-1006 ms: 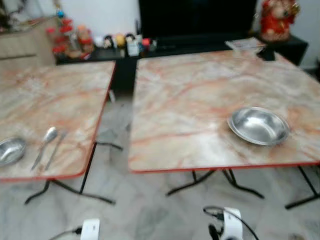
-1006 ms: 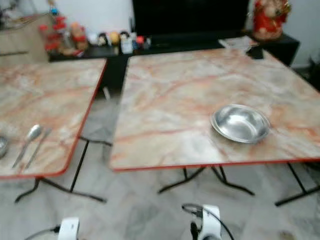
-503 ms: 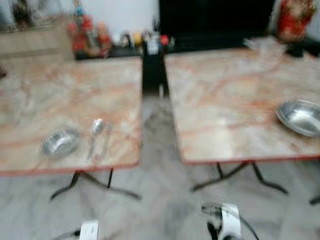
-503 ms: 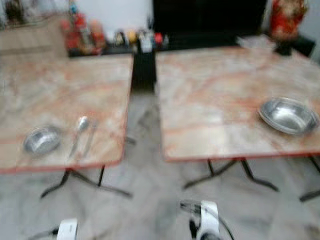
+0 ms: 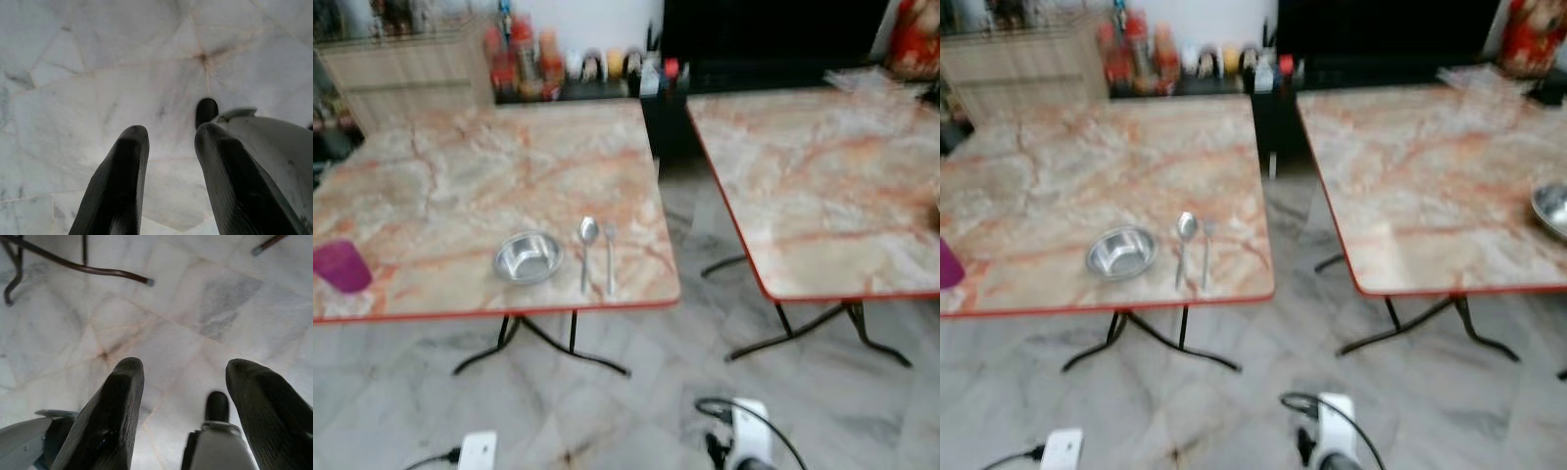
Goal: Setting the table
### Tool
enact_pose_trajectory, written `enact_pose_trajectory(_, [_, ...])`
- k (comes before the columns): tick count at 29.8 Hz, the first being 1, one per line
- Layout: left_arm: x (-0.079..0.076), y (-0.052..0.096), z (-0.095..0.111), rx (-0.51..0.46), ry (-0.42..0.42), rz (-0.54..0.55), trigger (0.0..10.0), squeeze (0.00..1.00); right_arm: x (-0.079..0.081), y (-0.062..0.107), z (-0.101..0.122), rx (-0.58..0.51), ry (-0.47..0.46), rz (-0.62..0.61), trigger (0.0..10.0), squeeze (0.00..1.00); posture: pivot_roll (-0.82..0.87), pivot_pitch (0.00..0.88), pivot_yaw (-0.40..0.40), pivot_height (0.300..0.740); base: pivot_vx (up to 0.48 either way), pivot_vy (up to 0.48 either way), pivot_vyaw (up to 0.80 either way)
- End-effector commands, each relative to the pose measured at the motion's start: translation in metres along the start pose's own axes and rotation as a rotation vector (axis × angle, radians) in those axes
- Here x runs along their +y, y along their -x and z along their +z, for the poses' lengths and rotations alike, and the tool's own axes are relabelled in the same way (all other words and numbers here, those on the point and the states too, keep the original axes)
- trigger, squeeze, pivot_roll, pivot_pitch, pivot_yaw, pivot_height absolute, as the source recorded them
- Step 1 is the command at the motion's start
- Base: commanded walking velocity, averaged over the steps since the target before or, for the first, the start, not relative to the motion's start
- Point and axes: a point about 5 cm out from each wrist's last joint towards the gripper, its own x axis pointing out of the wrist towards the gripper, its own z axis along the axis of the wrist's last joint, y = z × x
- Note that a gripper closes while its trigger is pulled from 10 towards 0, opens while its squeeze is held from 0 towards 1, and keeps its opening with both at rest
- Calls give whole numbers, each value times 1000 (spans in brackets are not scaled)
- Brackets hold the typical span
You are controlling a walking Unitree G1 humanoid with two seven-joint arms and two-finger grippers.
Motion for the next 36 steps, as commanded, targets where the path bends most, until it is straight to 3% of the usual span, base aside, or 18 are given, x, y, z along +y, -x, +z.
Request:
enact_pose_trajectory(1, [-6,-1,3,-14,4,-13,10000,0,-10,1,2,-9,-5,-25,10000,0,-4,0,45,740,0,0,0])
enact_pose_trajectory(10, [-6,-1,8,-26,14,-11,10000,0,-8,0,8,-36,-9,-13,10000,0,8,0,43,740,0,0,0])
enact_pose_trajectory(15, [-4,-1,8,-26,31,3,10000,0,-6,0,9,-45,5,-6,10000,0,9,0,42,740,0,0,683])
enact_pose_trajectory(18, [-3,-1,6,-18,25,6,10000,0,-8,0,7,-43,-41,-20,10000,0,12,0,41,740,271,0,267])
enact_pose_trajectory(32, [-2,0,2,-5,33,7,10000,0,-11,1,5,-40,-44,-33,10000,0,3,0,47,740,303,0,0])
enact_pose_trajectory(36, [-2,0,2,-5,40,9,10000,0,-12,2,2,-29,-9,-35,10000,0,2,0,47,740,322,0,0])
